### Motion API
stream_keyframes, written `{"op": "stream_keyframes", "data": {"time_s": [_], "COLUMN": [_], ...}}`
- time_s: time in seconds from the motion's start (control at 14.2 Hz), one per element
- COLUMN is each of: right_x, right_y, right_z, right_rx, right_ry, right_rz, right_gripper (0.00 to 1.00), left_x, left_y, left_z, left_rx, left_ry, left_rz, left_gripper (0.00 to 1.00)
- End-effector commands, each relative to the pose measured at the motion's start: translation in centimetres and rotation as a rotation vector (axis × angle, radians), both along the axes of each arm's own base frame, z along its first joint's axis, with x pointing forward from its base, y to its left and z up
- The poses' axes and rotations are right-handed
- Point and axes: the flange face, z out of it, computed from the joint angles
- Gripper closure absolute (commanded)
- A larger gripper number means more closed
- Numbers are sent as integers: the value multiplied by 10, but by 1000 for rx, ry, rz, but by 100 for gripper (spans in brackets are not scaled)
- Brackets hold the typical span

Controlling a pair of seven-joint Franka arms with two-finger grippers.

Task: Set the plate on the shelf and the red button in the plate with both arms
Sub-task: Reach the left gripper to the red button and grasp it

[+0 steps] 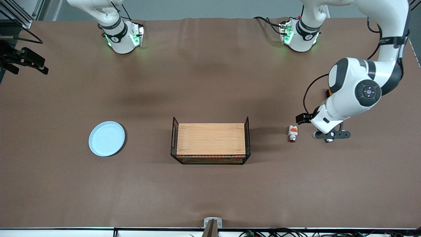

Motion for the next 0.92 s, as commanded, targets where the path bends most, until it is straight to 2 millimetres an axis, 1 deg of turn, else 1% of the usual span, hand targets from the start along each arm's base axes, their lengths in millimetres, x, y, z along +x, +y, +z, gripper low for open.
{"op": "stream_keyframes", "data": {"time_s": [0.0,0.07,0.14,0.21,0.35,0.42,0.49,0.63,0.71,0.85], "right_x": [14,22,31,40,47,54,64,74,81,91], "right_y": [-4,-7,-13,-16,-19,-21,-22,-28,-31,-53], "right_z": [-15,-27,-34,-48,-60,-74,-96,-113,-127,-163], "right_rx": [-21,-24,-22,-24,-25,-26,-28,-28,-28,-16], "right_ry": [31,45,29,45,61,85,125,133,135,147], "right_rz": [2,-1,-14,-18,-21,-24,-25,-35,-39,-78], "right_gripper": [0,0,0,0,0,0,0,0,0,0], "left_x": [2,2,1,1,2,2,-1,-5,-7,-7], "left_y": [-4,-7,-11,-11,-11,-12,-13,-11,-10,-12], "left_z": [-34,-49,-61,-76,-102,-111,-117,-125,-129,-142], "left_rx": [-7,-7,4,20,27,27,25,51,61,57], "left_ry": [-21,-21,-16,-8,-18,-21,-24,-24,-18,-22], "left_rz": [-28,-34,-51,-68,-81,-83,-85,-144,-179,-182], "left_gripper": [1,1,1,1,1,1,1,1,1,1]}}
